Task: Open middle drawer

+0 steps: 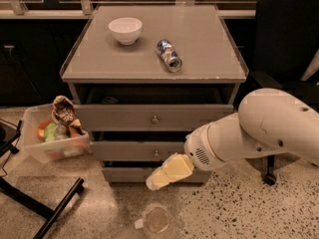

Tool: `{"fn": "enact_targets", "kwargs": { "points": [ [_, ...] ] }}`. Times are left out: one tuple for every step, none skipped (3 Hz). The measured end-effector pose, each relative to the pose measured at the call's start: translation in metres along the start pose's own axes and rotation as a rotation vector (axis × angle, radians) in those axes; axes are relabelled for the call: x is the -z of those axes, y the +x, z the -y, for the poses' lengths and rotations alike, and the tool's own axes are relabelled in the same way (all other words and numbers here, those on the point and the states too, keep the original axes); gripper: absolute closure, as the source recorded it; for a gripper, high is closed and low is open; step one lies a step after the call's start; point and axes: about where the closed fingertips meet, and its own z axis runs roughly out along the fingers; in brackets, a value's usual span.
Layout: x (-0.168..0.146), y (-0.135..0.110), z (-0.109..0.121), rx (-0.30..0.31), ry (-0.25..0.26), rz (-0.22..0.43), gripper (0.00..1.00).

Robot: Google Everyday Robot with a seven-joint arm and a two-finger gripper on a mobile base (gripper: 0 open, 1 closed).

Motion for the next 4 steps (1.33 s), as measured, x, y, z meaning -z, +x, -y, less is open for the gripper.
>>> {"fn": "enact_targets", "kwargs": {
  "points": [
    [-0.006, 0.0, 0.005, -0.028, -0.023, 0.03, 0.0],
    [-0.033, 0.012, 0.033, -0.099, -0.032, 0.097, 0.0],
    [-0.071, 0.031, 0.085, -0.198, 0.017, 0.182, 0.0],
    [-0.105, 0.039, 0.138, -0.264, 0.084, 0.287, 0.0]
  ]
}}
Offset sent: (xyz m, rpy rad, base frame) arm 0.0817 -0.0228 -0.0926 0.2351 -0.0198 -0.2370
